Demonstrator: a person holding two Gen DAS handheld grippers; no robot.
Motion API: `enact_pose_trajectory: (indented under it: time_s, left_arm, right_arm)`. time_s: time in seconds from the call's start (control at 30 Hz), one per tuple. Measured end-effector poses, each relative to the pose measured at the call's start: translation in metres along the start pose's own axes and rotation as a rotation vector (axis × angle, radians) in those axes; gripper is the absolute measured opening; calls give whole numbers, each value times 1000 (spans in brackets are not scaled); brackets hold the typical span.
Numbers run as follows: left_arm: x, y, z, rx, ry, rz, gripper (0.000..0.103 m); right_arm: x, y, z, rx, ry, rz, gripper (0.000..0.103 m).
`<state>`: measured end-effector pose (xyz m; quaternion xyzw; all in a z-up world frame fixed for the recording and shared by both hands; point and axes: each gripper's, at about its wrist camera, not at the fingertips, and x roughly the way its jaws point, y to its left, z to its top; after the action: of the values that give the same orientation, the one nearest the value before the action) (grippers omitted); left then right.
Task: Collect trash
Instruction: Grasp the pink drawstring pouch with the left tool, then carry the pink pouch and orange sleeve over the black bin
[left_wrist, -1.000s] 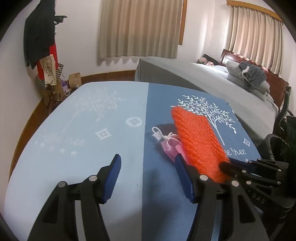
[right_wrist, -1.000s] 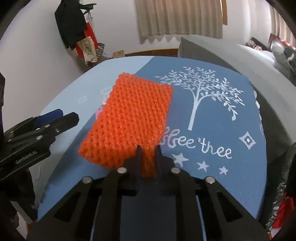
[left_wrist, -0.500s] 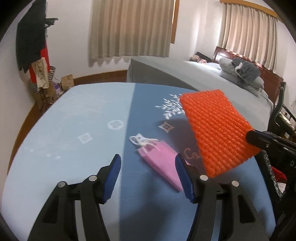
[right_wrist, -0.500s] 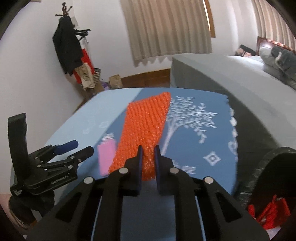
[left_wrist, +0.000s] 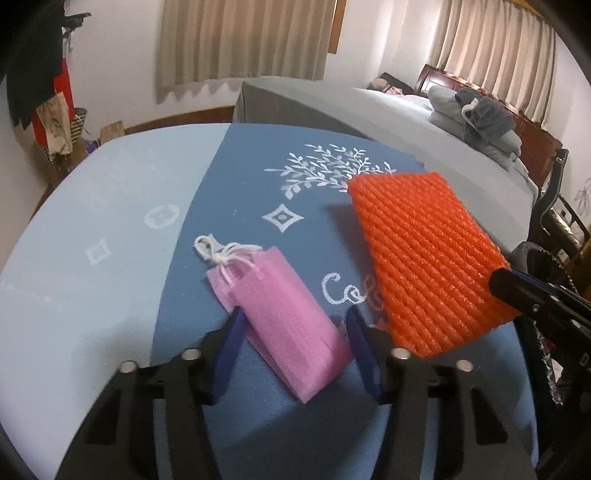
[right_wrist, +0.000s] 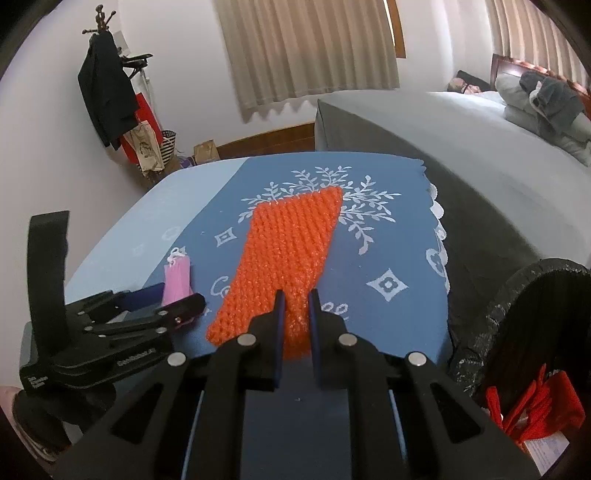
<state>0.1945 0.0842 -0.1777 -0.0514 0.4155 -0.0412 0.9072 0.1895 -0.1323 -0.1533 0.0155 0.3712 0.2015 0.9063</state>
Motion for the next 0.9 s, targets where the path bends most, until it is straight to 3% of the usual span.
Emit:
enact_pose_trajectory:
  time_s: [0.03, 0.13, 0.3, 0.53, 0.9]
  left_arm:
    - [0, -1, 0, 3, -1, 1, 32]
    - [-2, -2, 0, 7, -9, 1, 19]
    - [-18, 1, 4, -12, -61, 16, 9]
    - [-49, -4, 14, 12, -117, 33, 8]
    - [-93, -28, 25, 57, -201, -5, 7]
  right_arm:
    - [0, 0, 0, 1, -1, 1, 11]
    - [-2, -1, 0, 5, -4, 4, 12]
    - [-10, -1, 3, 3, -19, 2, 12]
    - [-28, 1, 8, -5, -50, 4, 12]
    - [-80, 3, 17, -26, -139, -19, 12]
